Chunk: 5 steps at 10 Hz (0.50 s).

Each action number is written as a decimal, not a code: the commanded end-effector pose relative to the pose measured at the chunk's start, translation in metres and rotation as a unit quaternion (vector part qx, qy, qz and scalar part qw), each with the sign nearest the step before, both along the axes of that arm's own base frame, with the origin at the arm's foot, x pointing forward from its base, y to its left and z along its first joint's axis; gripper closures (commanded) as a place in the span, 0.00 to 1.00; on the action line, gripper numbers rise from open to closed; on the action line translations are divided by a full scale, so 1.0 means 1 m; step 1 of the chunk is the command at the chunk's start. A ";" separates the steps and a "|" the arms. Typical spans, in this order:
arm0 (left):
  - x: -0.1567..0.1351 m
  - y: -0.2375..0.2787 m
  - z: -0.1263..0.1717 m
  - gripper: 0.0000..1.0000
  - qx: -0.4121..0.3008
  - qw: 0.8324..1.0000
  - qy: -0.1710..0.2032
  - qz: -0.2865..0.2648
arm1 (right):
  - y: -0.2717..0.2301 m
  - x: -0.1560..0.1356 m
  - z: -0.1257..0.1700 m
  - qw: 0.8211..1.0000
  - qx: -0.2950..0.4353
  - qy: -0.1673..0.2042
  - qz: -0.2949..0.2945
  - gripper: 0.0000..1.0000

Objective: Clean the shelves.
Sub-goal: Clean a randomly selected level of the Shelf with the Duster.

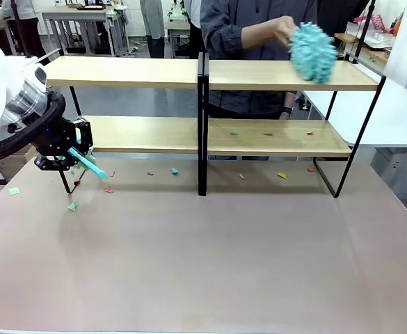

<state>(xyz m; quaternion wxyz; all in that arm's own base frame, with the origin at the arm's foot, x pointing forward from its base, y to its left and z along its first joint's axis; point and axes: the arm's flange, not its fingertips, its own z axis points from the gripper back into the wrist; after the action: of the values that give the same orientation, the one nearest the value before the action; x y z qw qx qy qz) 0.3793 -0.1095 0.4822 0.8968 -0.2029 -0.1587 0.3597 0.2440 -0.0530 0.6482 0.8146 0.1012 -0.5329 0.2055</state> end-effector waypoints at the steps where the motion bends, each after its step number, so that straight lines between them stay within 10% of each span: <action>1: -0.027 0.019 -0.011 0.87 0.003 0.991 -0.006 -0.137 | -0.001 0.000 0.000 1.000 -0.003 -0.004 0.003 0.00; 3: -0.049 0.039 -0.007 0.87 -0.028 0.941 0.008 -0.337 | -0.001 0.000 0.000 1.000 -0.003 -0.004 0.003 0.00; 5: -0.080 0.056 -0.009 0.87 -0.015 0.904 0.038 -0.426 | -0.001 0.000 0.000 1.000 -0.003 -0.004 0.003 0.00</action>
<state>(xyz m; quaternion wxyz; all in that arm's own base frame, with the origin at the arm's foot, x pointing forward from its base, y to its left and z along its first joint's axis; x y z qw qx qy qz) 0.3350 -0.0802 0.4889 0.9628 -0.2655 -0.0503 0.0055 0.2440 -0.0531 0.6482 0.8146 0.1012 -0.5329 0.2055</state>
